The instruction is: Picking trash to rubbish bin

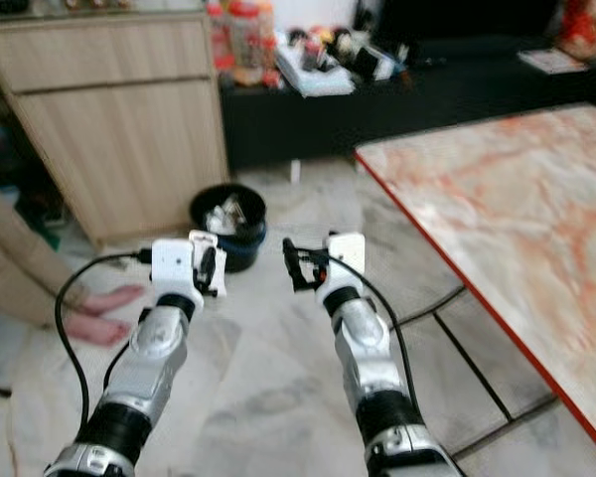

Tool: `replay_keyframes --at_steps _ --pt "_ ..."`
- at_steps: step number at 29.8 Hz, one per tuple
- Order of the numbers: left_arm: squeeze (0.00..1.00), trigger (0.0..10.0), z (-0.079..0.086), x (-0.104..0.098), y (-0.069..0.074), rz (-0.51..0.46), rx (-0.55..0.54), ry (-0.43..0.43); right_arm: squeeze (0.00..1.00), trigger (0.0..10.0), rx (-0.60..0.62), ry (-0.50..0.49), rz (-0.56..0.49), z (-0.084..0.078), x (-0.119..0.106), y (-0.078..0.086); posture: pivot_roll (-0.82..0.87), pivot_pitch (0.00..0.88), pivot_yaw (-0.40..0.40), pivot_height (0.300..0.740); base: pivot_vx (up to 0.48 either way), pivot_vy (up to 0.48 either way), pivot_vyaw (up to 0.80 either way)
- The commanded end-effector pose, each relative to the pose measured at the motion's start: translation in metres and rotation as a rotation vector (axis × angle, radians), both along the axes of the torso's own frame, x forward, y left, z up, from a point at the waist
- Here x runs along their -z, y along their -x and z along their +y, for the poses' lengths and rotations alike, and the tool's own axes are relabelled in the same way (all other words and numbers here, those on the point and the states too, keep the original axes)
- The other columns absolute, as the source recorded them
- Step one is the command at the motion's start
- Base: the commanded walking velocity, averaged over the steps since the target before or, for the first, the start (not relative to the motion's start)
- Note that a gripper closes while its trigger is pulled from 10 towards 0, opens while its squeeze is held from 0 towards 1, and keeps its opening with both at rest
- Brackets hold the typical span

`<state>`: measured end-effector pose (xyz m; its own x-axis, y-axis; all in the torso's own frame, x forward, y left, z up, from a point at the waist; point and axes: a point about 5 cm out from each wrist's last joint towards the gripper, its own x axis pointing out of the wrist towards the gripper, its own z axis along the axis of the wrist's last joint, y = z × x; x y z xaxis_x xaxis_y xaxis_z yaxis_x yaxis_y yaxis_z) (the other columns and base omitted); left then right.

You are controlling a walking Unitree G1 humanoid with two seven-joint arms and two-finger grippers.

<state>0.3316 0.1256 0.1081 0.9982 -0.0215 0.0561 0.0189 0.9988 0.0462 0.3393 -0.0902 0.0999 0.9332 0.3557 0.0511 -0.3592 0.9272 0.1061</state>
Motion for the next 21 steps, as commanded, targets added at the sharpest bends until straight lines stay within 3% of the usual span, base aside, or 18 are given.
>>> replay_keyframes --at_steps 1,7,14,21 --pt "0.0 10.0 0.0047 -0.0002 0.0003 -0.004 -0.018 0.008 0.0 10.0 -0.019 -0.004 -0.015 0.0057 -0.0042 -0.0009 0.02 0.116 -0.077 0.74 0.48 0.0 0.0" --pt "0.0 10.0 0.0051 0.0006 0.0009 -0.003 -0.021 0.007 0.0 10.0 -0.03 0.017 -0.033 0.0057 -0.0053 -0.0005 0.02 0.111 -0.077 0.74 0.48 0.0 0.0" --pt "0.0 10.0 0.0046 0.0022 0.0022 -0.001 -0.015 0.006 0.0 10.0 -0.026 0.006 -0.052 0.0068 -0.0091 -0.0015 0.02 0.1 -0.073 0.74 0.48 0.0 0.74" --pt "0.0 10.0 0.0021 0.0026 0.0026 -0.001 -0.001 -0.006 0.0 10.0 -0.021 -0.029 -0.042 0.0071 -0.0086 -0.0022 0.02 0.082 -0.066 0.74 0.48 0.0 0.0"
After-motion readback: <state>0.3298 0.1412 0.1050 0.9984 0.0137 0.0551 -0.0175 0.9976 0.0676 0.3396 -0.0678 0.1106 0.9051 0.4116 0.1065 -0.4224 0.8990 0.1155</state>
